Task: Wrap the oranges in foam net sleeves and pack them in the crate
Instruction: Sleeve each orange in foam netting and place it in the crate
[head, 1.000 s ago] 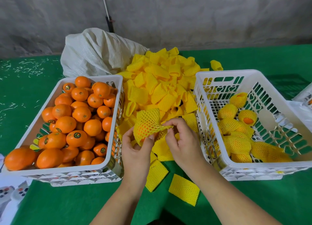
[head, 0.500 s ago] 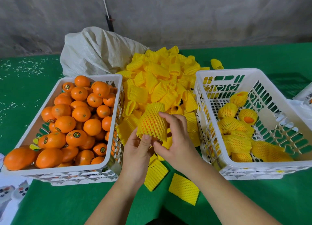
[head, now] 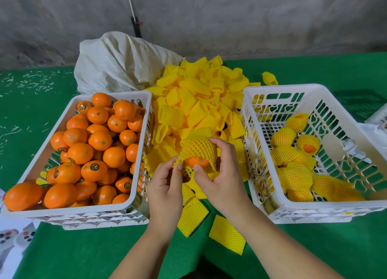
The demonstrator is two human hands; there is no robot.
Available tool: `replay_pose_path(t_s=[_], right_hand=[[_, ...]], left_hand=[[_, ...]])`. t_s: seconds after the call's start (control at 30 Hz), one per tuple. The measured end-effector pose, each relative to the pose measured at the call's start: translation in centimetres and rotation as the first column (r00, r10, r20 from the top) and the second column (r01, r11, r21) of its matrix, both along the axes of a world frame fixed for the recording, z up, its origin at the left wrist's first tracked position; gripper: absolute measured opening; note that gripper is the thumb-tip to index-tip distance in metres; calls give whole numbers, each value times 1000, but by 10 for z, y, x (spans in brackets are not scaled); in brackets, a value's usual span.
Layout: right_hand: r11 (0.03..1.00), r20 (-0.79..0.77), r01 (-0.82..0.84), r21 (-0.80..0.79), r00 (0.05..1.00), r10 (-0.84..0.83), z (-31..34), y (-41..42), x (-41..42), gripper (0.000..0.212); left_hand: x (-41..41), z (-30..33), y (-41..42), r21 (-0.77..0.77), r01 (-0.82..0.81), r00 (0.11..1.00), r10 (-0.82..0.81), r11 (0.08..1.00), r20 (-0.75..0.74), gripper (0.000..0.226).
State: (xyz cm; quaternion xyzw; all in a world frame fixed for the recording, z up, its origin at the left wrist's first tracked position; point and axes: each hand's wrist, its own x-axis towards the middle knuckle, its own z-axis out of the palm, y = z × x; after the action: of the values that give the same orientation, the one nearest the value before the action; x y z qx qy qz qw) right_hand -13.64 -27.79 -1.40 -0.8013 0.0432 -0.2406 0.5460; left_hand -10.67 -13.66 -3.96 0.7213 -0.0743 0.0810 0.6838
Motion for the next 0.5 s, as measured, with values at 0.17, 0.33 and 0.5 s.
replay_pose_path(t_s=[0.17, 0.33, 0.5], right_hand=[[995, 21, -24, -94, 999, 26, -9, 1, 4, 73], [992, -33, 27, 124, 999, -23, -16, -3, 3, 71], [973, -36, 139, 184, 990, -135, -18, 1, 1, 69]], left_hand=[[0, 7, 2, 203, -20, 983, -18, 979, 185, 28], [0, 14, 1, 372, -48, 941, -83, 927, 329, 31], [0, 17, 0, 530, -152, 868, -144, 834, 475, 31]])
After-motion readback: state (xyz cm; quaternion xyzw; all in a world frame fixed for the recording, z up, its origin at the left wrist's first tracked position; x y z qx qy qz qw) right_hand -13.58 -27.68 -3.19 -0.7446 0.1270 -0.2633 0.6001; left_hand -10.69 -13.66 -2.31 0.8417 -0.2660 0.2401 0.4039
